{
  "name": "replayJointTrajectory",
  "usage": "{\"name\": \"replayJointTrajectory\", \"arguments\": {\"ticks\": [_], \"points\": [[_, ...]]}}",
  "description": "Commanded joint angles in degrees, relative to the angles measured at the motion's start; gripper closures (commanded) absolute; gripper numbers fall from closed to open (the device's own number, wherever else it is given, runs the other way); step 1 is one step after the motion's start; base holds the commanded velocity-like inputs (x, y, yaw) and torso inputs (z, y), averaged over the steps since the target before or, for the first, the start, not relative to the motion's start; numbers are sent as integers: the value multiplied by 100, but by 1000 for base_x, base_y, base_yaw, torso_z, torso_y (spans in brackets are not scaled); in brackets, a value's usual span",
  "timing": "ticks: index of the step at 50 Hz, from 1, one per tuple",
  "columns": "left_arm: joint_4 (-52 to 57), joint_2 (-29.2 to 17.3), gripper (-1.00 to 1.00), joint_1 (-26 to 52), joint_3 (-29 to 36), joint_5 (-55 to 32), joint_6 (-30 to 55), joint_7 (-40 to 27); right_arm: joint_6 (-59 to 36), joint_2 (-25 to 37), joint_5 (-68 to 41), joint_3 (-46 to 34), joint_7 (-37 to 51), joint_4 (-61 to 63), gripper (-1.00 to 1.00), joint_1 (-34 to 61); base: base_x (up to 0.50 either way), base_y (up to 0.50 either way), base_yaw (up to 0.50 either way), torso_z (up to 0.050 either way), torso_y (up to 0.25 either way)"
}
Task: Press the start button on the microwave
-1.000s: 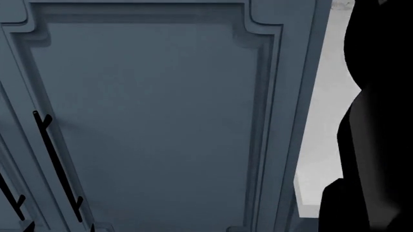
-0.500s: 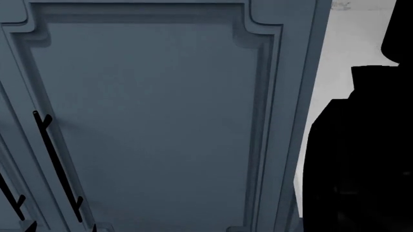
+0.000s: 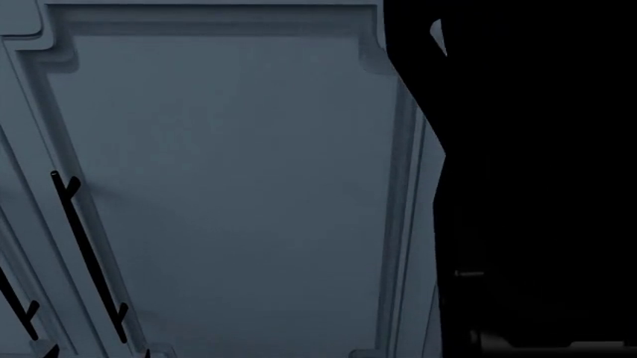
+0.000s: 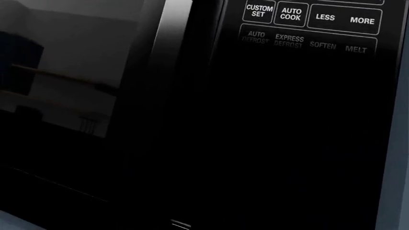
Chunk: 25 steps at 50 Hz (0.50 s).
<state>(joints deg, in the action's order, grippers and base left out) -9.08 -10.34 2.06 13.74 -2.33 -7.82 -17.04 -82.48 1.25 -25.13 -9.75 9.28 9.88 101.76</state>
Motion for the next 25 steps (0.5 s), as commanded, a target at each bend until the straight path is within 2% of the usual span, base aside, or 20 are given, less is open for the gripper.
{"name": "replayJointTrajectory", "arguments": {"ticks": [1,10,19,25], "points": [[-46,-29,-100,9,29,-45,-35,-12,607,52,-213,-289,106,-585,100,-54,0,0,0,0,0],[-80,-52,-100,42,41,-91,-55,-14,1139,152,-39,-815,-35,-1408,100,206,0,0,0,0,0],[-325,-45,-100,86,40,-164,-225,-7,1051,219,62,-1257,47,-1623,100,379,0,0,0,0,0],[-418,-46,-100,119,63,-185,-285,2,729,304,92,-1269,317,-1306,100,416,2,0,0,0,0]]}}
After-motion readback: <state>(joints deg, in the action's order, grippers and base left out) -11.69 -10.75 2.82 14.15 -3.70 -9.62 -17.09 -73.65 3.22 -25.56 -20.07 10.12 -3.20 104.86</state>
